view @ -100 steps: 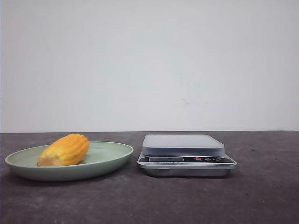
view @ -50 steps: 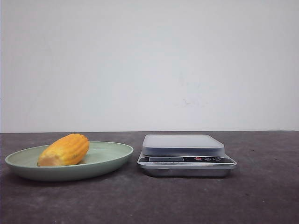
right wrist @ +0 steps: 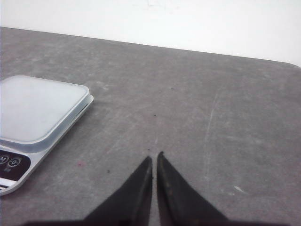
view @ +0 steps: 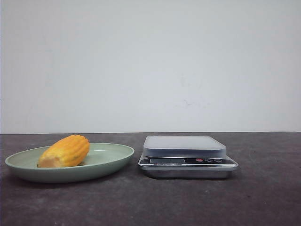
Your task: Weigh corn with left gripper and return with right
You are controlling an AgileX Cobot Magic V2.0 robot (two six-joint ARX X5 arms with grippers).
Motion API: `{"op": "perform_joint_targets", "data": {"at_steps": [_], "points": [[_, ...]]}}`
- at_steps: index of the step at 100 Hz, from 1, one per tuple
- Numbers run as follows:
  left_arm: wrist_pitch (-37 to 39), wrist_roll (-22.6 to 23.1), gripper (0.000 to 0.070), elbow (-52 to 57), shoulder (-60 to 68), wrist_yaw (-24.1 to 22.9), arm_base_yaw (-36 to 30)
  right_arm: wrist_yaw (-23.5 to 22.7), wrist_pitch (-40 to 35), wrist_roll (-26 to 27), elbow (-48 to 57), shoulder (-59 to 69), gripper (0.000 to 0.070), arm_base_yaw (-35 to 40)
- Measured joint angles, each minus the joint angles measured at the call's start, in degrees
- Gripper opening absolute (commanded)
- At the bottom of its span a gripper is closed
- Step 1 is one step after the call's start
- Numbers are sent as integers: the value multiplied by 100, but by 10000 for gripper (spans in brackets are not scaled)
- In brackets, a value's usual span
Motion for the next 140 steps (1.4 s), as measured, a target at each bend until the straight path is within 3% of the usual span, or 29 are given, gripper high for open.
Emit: {"op": "perform_joint_targets", "data": {"at_steps": [44, 59, 73, 81, 91, 119, 134, 137, 140], "points": [[0, -179, 16, 0, 0, 2, 0, -7, 525, -109, -4, 0, 11, 0], [-2, -802, 13, 7, 0, 4, 0, -83, 1353, 437, -4, 0, 10, 0], [-195, -2072, 13, 326, 11, 236, 0, -214, 1985, 1438, 111, 0, 6, 0], [-208, -2575, 13, 881, 70, 461, -2, -407, 1552, 1753, 601, 24, 6, 0], [-240, -2677, 14, 1805, 323, 614, -2, -437, 721, 1821, 1639, 280, 6, 0], [-1491, -1786, 14, 4789, 2581, 1235, -4, -490, -1384, 1091, 4898, 2411, 6, 0], [-2500, -1613, 33, 6192, 3731, 1322, -4, -492, -2341, 975, 6304, 3289, 9, 0], [-2656, -1606, 52, 6411, 3895, 1344, -4, -501, -2426, 955, 6457, 3379, 31, 0], [-2785, -1600, 102, 6599, 4035, 1377, -4, -544, -2470, 951, 6555, 3440, 104, 0]]}}
